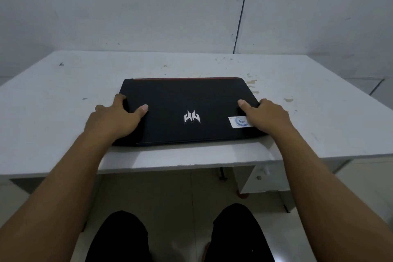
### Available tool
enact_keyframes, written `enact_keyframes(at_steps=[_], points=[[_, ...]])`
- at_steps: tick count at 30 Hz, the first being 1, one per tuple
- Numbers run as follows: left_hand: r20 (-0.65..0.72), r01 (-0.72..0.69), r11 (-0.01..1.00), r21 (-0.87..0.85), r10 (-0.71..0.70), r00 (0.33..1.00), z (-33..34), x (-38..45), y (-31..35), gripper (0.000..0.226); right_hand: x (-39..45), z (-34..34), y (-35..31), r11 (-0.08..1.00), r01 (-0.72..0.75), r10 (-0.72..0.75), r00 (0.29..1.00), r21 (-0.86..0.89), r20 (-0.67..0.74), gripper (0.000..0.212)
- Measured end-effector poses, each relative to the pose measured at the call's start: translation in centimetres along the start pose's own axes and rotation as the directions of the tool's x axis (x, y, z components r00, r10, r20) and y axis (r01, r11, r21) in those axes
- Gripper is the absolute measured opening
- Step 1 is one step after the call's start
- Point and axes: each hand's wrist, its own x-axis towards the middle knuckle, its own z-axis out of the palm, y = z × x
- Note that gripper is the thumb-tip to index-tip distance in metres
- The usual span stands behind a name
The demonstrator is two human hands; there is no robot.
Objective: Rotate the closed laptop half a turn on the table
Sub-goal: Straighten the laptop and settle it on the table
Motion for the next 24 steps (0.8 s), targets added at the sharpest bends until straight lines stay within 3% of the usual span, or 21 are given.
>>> enact_keyframes(at_steps=[5, 11, 24], points=[[-0.001, -0.019, 0.984, -0.177, 0.019, 1.0, 0.0, 1.5, -0.9, 0.087, -0.1, -0.7, -0.3, 0.997, 0.074, -0.074, 0.997, -0.004, 0.002, 0.07], [-0.152, -0.077, 0.997, -0.01, 0.074, 0.986, 1.0, 1.2, -0.8, 0.086, -1.1, -0.5, -0.6, 0.993, 0.117, -0.117, 0.993, -0.031, -0.003, 0.066], [-0.179, -0.089, 0.996, -0.03, 0.082, 0.98, 0.9, 0.3, -1.8, 0.089, -2.6, -0.5, 0.3, 0.987, 0.127, -0.11, 0.981, 0.099, -0.159, 0.061]])
